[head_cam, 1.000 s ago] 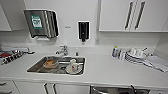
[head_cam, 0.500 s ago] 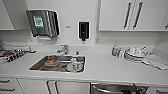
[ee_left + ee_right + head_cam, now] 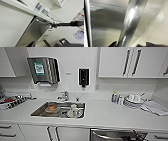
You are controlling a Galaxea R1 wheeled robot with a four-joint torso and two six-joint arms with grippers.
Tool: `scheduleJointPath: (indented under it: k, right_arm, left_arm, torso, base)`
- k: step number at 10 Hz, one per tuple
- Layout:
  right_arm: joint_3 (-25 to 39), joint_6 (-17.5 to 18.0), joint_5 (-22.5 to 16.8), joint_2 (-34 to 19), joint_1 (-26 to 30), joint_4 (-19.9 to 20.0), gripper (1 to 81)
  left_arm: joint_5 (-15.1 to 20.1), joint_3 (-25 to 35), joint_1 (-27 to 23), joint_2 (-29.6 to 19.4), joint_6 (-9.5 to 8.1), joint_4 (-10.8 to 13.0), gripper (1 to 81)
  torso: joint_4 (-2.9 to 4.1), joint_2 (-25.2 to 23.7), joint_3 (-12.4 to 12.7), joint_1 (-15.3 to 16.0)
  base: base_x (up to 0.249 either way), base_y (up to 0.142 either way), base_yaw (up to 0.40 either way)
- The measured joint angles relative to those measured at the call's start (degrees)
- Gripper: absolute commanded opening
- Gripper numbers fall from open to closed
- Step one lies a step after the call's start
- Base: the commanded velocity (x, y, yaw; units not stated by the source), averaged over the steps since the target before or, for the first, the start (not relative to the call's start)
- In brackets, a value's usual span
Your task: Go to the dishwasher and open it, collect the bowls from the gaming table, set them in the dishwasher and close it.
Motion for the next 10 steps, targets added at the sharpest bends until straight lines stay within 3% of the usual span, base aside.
scheduleJointPath:
  k: [4,10]
  right_arm:
    - [-1.5,0.4,-4.7,3.1,2.0,0.0,81.1]
    - [-8.3,0.2,-6.1,8.0,2.0,0.0,81.1]
  left_arm:
    - [0.0,0.0,0.0,0.0,0.0,0.8,81.1]
    - [-0.2,-0.4,0.0,0.0,0.0,1.0,81.1]
  torso:
    - [0.0,0.0,0.0,0.0]
    - [0.0,0.0,0.0,0.0]
  base:
    - [0.0,0.0,0.0]
    - [-0.011,0.0,0.0]
